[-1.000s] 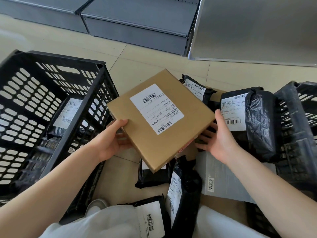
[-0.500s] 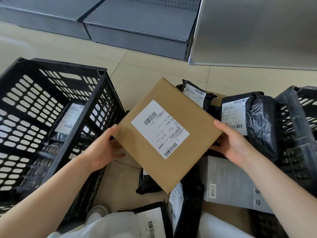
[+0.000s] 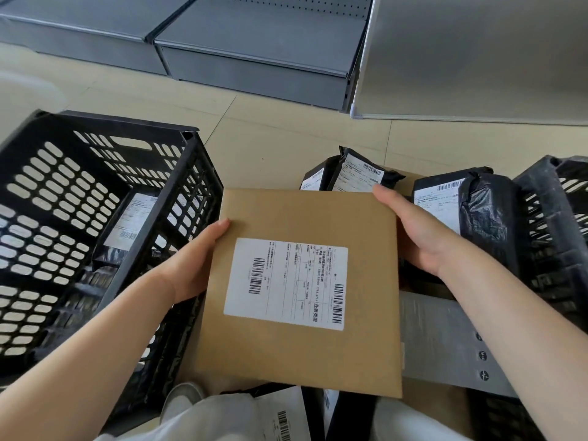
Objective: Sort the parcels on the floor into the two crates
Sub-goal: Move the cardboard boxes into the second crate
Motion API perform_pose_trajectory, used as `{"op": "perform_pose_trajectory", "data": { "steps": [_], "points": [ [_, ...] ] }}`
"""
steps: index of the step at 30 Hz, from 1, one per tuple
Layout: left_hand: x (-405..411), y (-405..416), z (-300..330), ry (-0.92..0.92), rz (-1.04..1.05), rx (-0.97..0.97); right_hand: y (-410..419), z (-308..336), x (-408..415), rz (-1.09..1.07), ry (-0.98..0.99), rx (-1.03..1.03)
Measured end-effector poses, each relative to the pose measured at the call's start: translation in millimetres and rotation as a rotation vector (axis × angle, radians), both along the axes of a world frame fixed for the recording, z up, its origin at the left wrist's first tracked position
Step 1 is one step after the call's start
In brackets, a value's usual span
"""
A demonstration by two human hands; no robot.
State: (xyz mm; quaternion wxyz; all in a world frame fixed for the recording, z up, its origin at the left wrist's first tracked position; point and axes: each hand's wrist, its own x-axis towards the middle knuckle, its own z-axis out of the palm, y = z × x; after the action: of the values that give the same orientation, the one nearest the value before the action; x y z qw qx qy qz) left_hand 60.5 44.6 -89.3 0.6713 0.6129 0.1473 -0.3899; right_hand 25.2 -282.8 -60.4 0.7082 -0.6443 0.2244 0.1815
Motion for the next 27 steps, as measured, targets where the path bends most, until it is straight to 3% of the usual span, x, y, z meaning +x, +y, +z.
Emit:
{"op": "perform_pose_trajectory", "data": {
  "steps": [4, 11, 19, 27],
  "points": [
    [-0.6, 4.0, -8.7, -0.06, 0.08, 0.042, 1.9, -10.0, -1.8, 0.023, -0.049, -0.043],
    [2.9, -4.0, -19.7, -0.096, 0.337, -0.013, -17.9, -37.1, -24.1, 0.028, 0.055, 0.111],
    [-5.4, -22.9, -25.5, -0.108, 0.547, -0.045, -10.9, -61.7, -32.2, -0.4, 0.121, 0.158],
    [-9.7, -47.1, -22.1, -0.019, 0.619, -0.245, 35.0, -62.0, -38.7, -0.107, 0.132, 0.311]
  ]
}}
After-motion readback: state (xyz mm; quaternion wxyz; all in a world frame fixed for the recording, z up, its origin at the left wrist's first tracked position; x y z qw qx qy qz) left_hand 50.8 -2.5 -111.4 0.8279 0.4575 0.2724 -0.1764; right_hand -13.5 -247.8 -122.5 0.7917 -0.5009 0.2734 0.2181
